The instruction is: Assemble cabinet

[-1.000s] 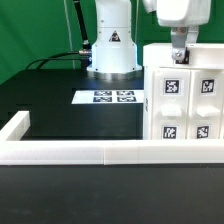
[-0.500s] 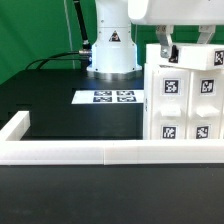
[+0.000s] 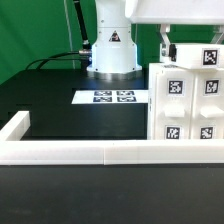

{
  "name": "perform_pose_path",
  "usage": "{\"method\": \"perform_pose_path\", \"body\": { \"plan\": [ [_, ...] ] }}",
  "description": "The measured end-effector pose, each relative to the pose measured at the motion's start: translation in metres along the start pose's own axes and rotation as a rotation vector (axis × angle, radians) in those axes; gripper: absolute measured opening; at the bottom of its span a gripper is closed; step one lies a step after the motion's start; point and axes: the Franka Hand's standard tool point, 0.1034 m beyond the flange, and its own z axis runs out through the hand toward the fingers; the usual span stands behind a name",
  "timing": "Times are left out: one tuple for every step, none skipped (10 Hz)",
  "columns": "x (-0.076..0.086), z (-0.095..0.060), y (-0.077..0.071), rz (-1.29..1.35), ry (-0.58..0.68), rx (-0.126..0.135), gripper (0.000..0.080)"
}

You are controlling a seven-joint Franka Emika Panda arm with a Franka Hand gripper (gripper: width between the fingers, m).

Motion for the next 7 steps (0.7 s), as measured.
{"method": "perform_pose_path", "body": {
  "plan": [
    [0.0000,0.0000,-0.0003,0.061,0.000,0.001,0.0558],
    [-0.0001,0.0000,-0.0006,0.130,0.000,0.001,0.0558],
    [0.0000,0.0000,-0.0007,0.186,0.000,0.002,0.0558],
    [0.0000,0.0000,-0.0010,0.256,0.001,0.007,0.0558],
    [-0.0004,-0.0003,-0.0015,0.388,0.010,0.022,0.0558],
    [-0.0025,-0.0007,-0.0030,0.493,0.019,0.030,0.0558],
    [-0.0042,-0.0012,-0.0049,0.588,0.031,0.036,0.0558]
  ]
}}
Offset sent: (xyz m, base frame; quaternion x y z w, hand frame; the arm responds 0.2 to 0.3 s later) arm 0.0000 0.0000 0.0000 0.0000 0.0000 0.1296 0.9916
